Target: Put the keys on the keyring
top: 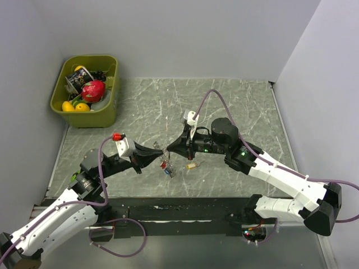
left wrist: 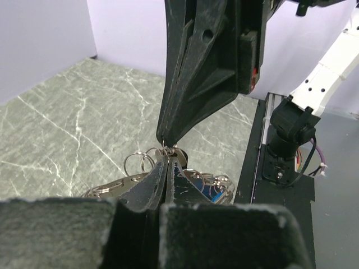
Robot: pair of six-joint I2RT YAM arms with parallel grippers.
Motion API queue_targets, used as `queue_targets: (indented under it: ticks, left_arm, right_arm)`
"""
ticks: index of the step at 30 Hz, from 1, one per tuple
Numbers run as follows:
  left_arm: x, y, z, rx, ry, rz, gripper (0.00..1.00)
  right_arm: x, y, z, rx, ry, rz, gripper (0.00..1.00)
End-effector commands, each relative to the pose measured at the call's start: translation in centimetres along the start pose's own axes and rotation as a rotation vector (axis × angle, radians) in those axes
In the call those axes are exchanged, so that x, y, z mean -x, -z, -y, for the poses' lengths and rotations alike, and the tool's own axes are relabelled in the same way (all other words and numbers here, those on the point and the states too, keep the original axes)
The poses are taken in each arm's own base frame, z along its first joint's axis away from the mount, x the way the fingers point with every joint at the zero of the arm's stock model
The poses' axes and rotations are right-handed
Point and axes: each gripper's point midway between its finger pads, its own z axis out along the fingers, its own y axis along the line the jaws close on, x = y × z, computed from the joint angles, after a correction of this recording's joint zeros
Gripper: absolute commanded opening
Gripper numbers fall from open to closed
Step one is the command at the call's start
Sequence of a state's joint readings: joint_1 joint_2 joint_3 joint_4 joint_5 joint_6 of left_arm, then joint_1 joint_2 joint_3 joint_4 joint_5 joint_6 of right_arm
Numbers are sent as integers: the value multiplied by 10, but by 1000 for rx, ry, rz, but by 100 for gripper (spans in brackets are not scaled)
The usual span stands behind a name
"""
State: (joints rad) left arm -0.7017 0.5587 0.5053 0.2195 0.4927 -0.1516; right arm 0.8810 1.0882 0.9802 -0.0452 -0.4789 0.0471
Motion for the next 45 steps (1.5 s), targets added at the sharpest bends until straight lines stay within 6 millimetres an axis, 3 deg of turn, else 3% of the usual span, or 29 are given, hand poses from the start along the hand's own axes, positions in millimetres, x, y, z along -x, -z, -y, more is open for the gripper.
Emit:
queue_targets:
  ticks: [1, 12, 13, 15, 16, 19, 23, 26, 33, 45]
  left_arm:
    - [44, 3, 18, -73, -64, 143, 1]
    - [49, 6, 21, -81, -77, 187, 1]
    - [49, 6, 21, -83, -77, 185, 1]
    - [48, 5, 21, -84, -76, 184, 1]
    - [48, 5, 21, -84, -77, 184, 1]
    - [47, 5, 21, -84, -78, 183, 1]
    - [46, 4, 23, -101, -78, 184, 1]
    - [45, 3, 24, -112, -80, 186, 1]
    - [48, 6, 37, -183, -104, 213, 1]
    - [54, 8, 45, -224, -112, 223, 1]
  right_arm:
    - [7, 2, 6, -32, 21, 30, 0]
    - [6, 6, -2, -1, 23, 36, 0]
    - [6, 7, -1, -5, 24, 39, 4]
    - [9, 13, -3, -11, 36, 62, 17]
    - [10, 16, -2, -23, 37, 67, 30]
    - [17, 26, -4, -39, 60, 106, 48]
    - [26, 38, -13, -16, 103, 157, 60]
    - [26, 42, -24, 40, 122, 165, 61]
    - [19, 35, -42, 181, 159, 124, 50]
    - [19, 32, -53, 261, 158, 106, 46]
